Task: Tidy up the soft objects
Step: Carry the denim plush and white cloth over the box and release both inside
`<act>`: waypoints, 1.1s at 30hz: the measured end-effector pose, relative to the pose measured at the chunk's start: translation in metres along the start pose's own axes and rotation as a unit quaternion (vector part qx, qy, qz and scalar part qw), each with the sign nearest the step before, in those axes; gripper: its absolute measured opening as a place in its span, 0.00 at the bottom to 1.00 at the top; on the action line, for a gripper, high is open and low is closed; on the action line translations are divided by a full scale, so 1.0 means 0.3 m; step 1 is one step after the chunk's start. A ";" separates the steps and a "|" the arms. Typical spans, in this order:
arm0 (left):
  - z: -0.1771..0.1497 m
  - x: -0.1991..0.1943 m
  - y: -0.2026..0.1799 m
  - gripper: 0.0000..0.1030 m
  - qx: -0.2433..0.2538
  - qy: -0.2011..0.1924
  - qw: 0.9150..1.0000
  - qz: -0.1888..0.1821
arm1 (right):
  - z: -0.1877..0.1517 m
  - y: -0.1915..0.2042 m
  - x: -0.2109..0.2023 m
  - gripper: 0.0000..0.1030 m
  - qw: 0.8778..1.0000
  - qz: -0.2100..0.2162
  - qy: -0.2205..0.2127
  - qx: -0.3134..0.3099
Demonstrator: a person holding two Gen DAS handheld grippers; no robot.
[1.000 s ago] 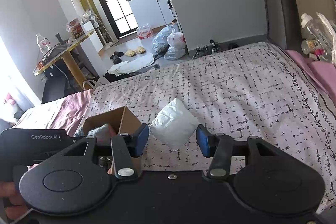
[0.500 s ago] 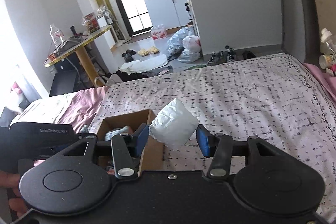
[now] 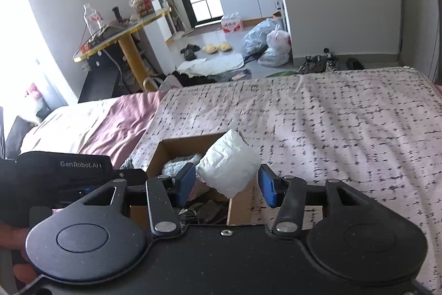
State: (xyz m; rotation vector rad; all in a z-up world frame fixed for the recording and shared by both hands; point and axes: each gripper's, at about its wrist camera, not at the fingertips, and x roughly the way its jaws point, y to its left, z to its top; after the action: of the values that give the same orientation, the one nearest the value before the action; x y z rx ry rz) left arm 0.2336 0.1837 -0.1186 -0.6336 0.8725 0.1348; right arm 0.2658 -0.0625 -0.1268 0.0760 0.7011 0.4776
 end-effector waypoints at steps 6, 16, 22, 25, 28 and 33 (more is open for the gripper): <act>0.014 0.034 0.021 0.39 -0.005 0.010 1.000 -0.004 | -0.008 0.037 0.062 0.48 1.000 0.014 0.018 -0.003; 0.040 0.078 0.016 0.39 -0.005 0.019 1.000 -0.006 | -0.028 -0.005 0.108 0.57 0.998 0.029 0.035 0.039; 0.052 0.119 -0.023 0.40 0.005 0.024 1.000 -0.007 | -0.030 -0.069 0.096 0.60 0.997 0.026 0.028 0.061; 0.063 0.139 -0.061 0.40 0.015 0.025 1.000 -0.009 | -0.036 -0.101 0.096 0.60 0.997 0.022 0.030 0.069; 0.074 0.159 -0.103 0.40 0.026 0.027 0.999 -0.011 | -0.042 -0.130 0.102 0.60 0.996 0.019 0.034 0.076; 0.070 0.192 -0.153 0.42 0.037 0.033 0.999 -0.006 | -0.051 -0.183 0.102 0.61 0.995 0.013 0.037 0.091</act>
State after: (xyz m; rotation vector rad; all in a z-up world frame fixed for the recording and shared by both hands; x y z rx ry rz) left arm 0.3016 0.1504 -0.1306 -0.5775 0.9329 0.0703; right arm 0.2981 -0.0990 -0.1693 0.2402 0.8167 0.4428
